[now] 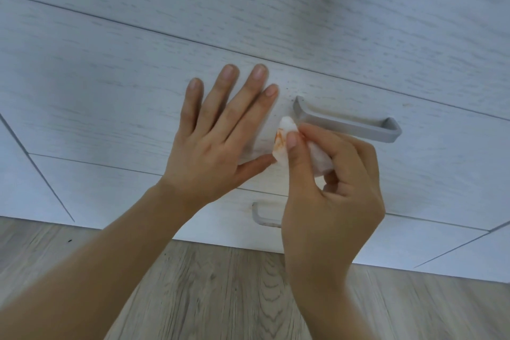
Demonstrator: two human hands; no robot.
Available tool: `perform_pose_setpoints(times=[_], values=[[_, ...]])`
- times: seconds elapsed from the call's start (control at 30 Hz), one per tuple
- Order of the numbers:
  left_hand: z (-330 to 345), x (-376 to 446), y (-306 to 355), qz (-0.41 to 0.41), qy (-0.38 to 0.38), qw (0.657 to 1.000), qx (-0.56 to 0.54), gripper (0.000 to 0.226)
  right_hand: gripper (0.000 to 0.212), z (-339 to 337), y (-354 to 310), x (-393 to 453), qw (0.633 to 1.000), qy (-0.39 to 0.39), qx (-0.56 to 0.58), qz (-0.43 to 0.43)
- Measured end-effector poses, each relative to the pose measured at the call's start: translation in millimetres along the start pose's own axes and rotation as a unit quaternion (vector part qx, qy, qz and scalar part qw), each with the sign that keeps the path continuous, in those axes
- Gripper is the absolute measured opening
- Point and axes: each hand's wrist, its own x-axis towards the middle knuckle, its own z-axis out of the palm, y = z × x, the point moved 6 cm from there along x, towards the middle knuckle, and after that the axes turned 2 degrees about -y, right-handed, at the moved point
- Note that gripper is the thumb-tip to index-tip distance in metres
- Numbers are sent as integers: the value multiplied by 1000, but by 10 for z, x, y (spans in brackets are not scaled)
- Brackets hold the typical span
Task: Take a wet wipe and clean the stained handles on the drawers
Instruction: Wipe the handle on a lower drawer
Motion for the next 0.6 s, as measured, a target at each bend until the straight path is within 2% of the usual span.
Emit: perform_pose_setpoints(times=[0.3,0.6], values=[[11,-20,4,3,5,1000,-11,83,16,70,11,18,984,115,85,105],[-35,7,-1,3,-20,1000,-12,79,11,-129,146,84,971,145,108,157]])
